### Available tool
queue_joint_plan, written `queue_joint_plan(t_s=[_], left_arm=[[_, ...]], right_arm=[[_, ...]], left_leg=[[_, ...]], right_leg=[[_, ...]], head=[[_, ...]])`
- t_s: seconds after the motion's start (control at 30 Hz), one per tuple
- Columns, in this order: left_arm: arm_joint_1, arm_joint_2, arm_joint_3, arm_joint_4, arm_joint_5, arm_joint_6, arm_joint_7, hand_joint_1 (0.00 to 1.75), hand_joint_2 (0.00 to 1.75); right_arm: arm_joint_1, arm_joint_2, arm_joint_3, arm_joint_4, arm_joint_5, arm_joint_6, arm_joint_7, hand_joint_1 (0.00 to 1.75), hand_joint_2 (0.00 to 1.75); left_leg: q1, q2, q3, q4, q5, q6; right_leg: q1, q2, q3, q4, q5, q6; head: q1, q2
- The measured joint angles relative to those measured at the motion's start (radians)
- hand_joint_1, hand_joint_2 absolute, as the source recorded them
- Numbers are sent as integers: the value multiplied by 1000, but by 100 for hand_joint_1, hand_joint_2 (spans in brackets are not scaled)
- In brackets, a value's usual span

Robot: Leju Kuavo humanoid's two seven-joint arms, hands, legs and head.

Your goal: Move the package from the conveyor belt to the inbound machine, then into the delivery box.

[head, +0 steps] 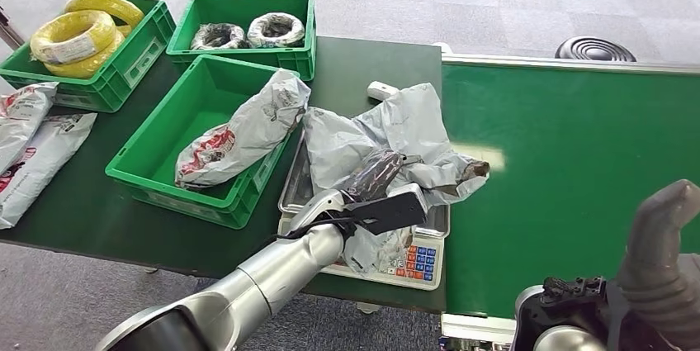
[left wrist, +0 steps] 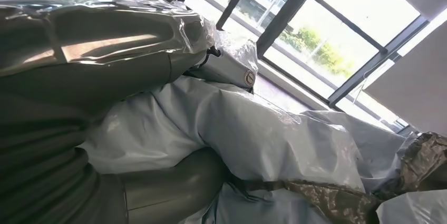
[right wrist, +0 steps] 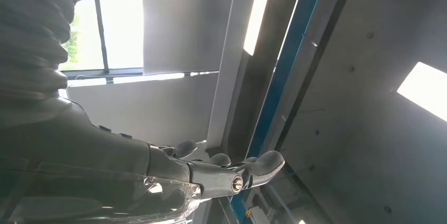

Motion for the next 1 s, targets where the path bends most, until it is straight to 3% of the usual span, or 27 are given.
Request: queue_joint_plan(t_s=[0.17, 0.33, 0.5, 0.7, 0.83, 1.0], left_arm=[[14, 24, 80, -126, 58, -7, -43, 173, 175], [3, 84, 262, -460, 64, -28, 67, 169, 175], [-32, 111, 423, -619, 49, 49, 119, 162, 175], [-128, 148, 578, -559, 36, 133, 139, 164, 175], [-218, 176, 657, -424, 17, 189, 141, 163, 175], [-302, 219, 702, -222, -109, 328, 193, 164, 175]], right_arm=[[0, 0, -5, 6, -7, 0, 0, 0, 175], [0, 0, -15, 9, -19, 0, 0, 0, 175], [10, 0, -26, 12, -27, 0, 0, 0, 175], [23, 1, -31, 19, -41, 0, 0, 0, 175], [22, 3, -35, 38, -52, 0, 0, 0, 175], [22, 3, -41, 60, -54, 0, 0, 0, 175]], left_leg=[[0, 1, -1, 0, 0, 0], [1, 1, -1, 0, 0, 0], [1, 1, -1, 0, 0, 0], [1, 1, -1, 0, 1, 0], [1, 1, -1, 0, 1, 0], [1, 1, -1, 0, 1, 0]], right_leg=[[0, 0, -1, 0, 0, 0], [1, 1, -2, 1, 0, 0], [1, 1, -2, 1, 0, 0], [1, 0, -2, 1, 0, 0], [1, 1, -2, 1, 0, -1], [1, 1, -2, 1, 0, -1]], head=[[0, 0], [0, 0], [0, 0], [0, 0], [0, 0], [0, 0]])
